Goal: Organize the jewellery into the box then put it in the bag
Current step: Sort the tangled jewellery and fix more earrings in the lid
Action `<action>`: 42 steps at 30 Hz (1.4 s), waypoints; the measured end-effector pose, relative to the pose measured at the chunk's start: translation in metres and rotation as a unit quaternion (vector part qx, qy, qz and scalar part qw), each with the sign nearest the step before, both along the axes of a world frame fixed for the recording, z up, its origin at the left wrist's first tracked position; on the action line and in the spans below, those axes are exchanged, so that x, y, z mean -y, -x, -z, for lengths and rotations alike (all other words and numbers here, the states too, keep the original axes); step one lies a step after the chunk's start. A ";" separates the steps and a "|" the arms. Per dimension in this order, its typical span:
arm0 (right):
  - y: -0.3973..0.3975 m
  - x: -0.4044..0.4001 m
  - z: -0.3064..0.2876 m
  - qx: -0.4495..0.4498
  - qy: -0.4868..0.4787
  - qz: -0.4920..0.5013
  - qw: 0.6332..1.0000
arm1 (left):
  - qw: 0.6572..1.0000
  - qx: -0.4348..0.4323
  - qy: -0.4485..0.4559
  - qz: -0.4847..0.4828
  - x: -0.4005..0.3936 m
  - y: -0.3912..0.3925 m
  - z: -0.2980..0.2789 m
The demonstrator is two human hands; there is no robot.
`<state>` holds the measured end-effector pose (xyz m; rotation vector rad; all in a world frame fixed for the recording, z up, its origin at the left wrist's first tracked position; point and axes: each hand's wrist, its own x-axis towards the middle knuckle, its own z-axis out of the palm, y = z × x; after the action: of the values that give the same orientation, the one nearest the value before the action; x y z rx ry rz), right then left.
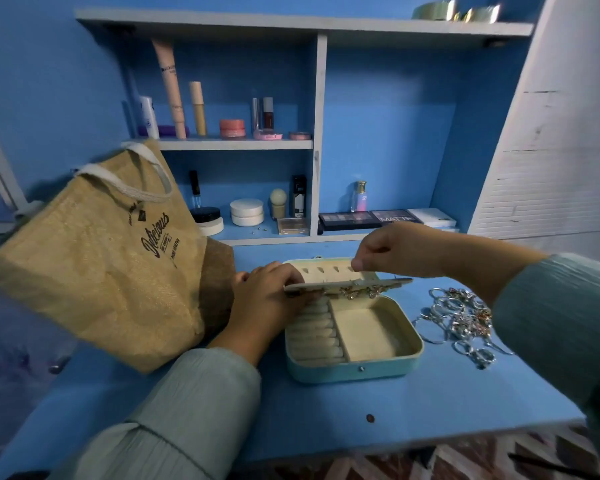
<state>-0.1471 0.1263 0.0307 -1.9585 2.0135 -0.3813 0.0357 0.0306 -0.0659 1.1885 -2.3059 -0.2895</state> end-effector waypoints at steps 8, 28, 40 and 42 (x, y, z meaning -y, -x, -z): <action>0.007 -0.039 0.001 -0.024 0.023 0.013 0.999 | 1.000 0.026 0.004 -0.017 -0.009 -0.002 -0.004; 0.006 -0.056 0.021 -0.062 0.092 0.061 0.992 | 0.968 -0.052 0.226 0.096 -0.068 -0.005 -0.021; 0.019 -0.081 0.029 -0.054 0.079 0.100 0.990 | 0.966 -0.005 0.251 0.057 -0.092 0.011 -0.008; 0.024 -0.088 0.030 -0.055 0.067 0.104 0.991 | 0.968 0.003 0.248 0.046 -0.097 0.016 -0.008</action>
<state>-0.1709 0.2141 0.0010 -1.8873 2.3294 -0.4779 0.0201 0.1278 -0.0584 0.8289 -2.2539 0.2520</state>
